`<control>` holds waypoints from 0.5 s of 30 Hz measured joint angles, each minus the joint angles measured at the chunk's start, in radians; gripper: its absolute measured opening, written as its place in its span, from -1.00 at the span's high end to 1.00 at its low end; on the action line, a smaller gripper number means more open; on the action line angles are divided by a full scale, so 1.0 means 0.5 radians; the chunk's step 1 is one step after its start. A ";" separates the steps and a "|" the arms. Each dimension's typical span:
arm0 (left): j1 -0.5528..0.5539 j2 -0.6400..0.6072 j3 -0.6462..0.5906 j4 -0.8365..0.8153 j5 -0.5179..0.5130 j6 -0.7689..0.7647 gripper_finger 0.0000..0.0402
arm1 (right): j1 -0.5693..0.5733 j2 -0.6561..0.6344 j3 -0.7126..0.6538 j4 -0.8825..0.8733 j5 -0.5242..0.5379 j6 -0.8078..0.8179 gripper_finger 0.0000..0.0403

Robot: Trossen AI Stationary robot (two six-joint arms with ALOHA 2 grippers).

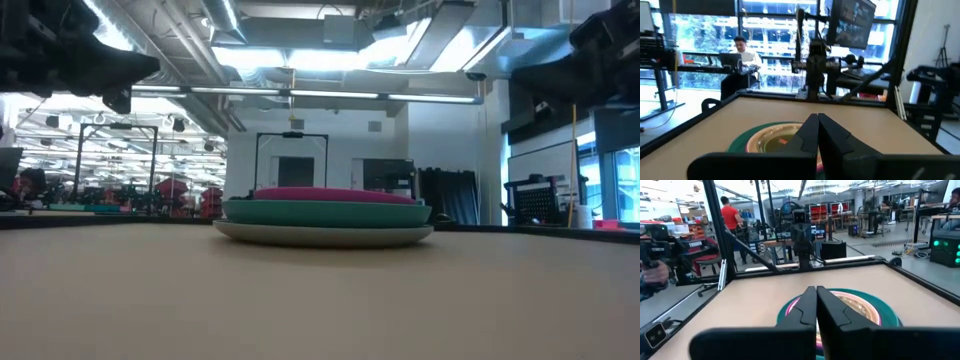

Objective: Stack plastic plates
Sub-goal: Return to Home Position

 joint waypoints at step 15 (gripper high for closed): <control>0.001 0.003 0.000 -0.125 0.021 -0.003 0.99 | 0.000 0.023 -0.023 -0.099 0.053 0.098 1.00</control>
